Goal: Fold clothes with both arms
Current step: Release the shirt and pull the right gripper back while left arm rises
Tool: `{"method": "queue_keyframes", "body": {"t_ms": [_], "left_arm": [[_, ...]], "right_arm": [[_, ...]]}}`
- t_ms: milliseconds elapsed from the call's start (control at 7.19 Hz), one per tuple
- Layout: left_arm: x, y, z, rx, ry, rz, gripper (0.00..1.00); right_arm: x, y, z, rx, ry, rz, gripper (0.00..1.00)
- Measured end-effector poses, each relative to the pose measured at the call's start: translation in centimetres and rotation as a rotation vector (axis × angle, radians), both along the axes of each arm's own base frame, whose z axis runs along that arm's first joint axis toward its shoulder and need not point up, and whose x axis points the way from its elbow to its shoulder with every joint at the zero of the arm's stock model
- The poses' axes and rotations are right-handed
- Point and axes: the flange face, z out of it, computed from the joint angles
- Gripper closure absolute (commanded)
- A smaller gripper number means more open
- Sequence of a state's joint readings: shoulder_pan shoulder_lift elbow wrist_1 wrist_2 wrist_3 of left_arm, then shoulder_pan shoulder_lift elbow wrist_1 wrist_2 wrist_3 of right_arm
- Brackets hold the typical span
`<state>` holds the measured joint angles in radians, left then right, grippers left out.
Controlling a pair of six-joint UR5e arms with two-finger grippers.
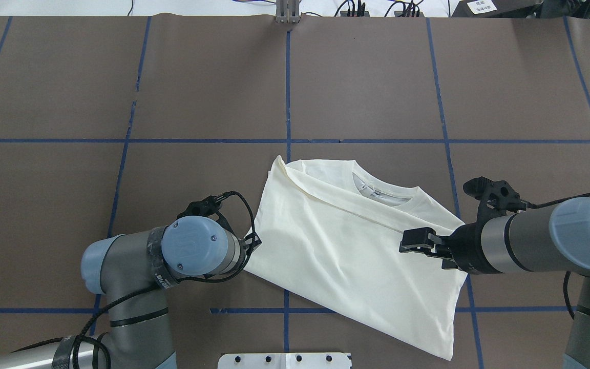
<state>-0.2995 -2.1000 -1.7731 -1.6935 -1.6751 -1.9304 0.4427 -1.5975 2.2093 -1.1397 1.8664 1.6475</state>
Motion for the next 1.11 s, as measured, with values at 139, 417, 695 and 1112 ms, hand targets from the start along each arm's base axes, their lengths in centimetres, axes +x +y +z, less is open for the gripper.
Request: {"method": "queue_keyframes", "body": {"t_ms": [139,417,695,1112], "left_arm": [[-0.1,-0.1,0.0,0.0,-0.001,-0.002,1.0],[-0.9,-1.8,0.1,0.002,-0.002,-0.028,1.0],[-3.5,-6.9,0.5,0.013,-0.016,-0.102,1.0],[-6.6,-17.3,3.0,0.109,-0.051,-0.169,1.0]], "right_arm": [[0.0,0.0,0.1,-0.001,0.001,0.001,0.0],[0.1,-0.1,0.2,-0.001,0.003,0.004,0.0],[0.3,-0.2,0.3,-0.002,0.006,0.008,0.0],[0.7,-0.7,0.3,-0.002,0.005,0.021,0.0]]}}
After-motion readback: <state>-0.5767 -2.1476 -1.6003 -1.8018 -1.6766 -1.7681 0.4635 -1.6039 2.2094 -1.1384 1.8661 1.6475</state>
